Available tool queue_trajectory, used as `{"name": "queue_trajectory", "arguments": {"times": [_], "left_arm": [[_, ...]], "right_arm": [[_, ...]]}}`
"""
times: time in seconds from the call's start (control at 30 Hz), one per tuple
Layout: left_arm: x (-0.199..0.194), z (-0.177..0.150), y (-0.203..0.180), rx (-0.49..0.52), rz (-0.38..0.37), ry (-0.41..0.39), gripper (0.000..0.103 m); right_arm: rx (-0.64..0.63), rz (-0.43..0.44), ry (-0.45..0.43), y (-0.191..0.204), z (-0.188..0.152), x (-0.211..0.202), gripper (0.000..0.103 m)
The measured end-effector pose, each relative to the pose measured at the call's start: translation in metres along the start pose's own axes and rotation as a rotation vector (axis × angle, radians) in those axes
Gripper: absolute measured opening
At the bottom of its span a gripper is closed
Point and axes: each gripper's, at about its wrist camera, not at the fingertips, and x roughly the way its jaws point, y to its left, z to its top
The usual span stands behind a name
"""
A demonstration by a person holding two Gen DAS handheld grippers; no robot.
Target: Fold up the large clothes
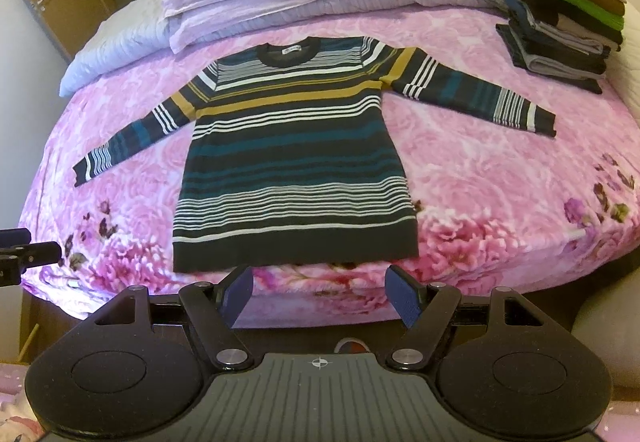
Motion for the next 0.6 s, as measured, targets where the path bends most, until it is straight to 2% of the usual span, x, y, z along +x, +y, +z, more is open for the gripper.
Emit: {"name": "queue_trajectory", "arguments": {"times": [0.43,0.6], "left_arm": [[0.022,0.036,-0.039,-0.056,0.035,0.018,0.067],[0.027,0.050,-0.044,-0.098,0.055,0.000,0.067]], "right_arm": [[-0.070,0.031,0.023,-0.038,0.045,0.024,0.070],[-0.097,0.051,0.026,-0.052,0.066,0.033,0.070]]}}
